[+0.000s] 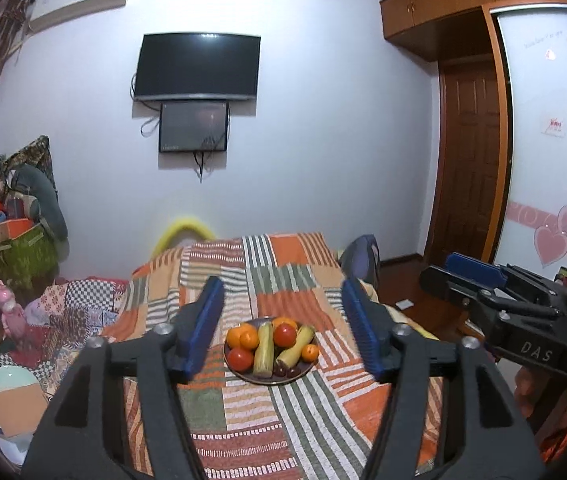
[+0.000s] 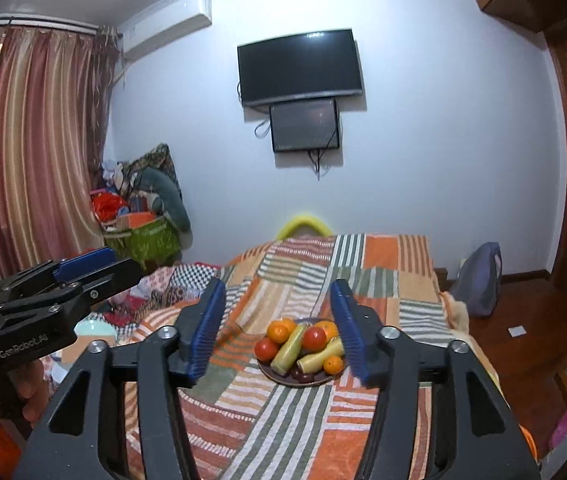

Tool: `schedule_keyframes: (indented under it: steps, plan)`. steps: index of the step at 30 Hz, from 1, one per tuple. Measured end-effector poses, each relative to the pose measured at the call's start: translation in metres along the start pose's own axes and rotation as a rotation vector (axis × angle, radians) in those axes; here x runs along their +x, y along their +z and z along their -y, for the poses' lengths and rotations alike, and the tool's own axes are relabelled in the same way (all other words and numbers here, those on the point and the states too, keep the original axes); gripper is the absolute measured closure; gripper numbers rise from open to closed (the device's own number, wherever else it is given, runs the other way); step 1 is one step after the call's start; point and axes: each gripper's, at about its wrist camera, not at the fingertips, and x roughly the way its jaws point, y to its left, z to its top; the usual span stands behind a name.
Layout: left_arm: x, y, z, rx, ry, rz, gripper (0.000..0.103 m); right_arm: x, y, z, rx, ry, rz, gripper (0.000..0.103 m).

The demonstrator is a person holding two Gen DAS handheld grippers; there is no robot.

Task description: Organize fruits

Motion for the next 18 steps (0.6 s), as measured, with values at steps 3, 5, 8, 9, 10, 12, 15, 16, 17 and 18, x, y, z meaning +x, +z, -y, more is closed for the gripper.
schedule_keyframes:
  steps: [3, 5, 8, 9, 10, 12, 15, 16, 17, 18]
  plan:
    - [-0.008, 0.000, 0.002, 0.008, 0.015, 0.014, 0.029, -0.005, 0.001, -0.002, -0.002, -0.016, 0.023, 0.034]
    - [-0.012, 0.000, 0.001, 0.003, 0.022, 0.024, 0.020, -0.008, 0.000, -0.004, -0.003, -0.037, 0.043, 0.025]
    - [-0.015, 0.000, 0.000, -0.003, 0.033, 0.034, 0.010, -0.011, -0.002, -0.006, -0.009, -0.070, 0.061, 0.016]
    - [-0.017, 0.000, -0.001, -0.004, 0.037, 0.040, 0.008, -0.012, -0.002, -0.007, -0.009, -0.075, 0.063, 0.011]
    - [-0.018, 0.000, -0.001, -0.004, 0.040, 0.043, 0.008, -0.013, -0.002, -0.007, -0.007, -0.081, 0.067, 0.004]
    - [-0.021, 0.000, -0.001, -0.002, 0.045, 0.048, 0.005, -0.015, -0.002, -0.008, -0.002, -0.102, 0.085, 0.000]
    - [-0.024, -0.001, 0.000, -0.002, 0.046, 0.055, 0.004, -0.020, -0.002, -0.010, -0.004, -0.113, 0.090, 0.000]
    - [-0.025, -0.001, 0.000, -0.002, 0.045, 0.057, 0.004, -0.021, -0.003, -0.010, -0.003, -0.112, 0.089, 0.000]
    - [-0.026, -0.002, 0.000, -0.002, 0.044, 0.057, 0.004, -0.022, -0.003, -0.011, -0.004, -0.111, 0.088, 0.000]
    - [-0.027, -0.002, 0.000, -0.001, 0.044, 0.059, 0.004, -0.022, -0.003, -0.011, -0.006, -0.113, 0.088, 0.000]
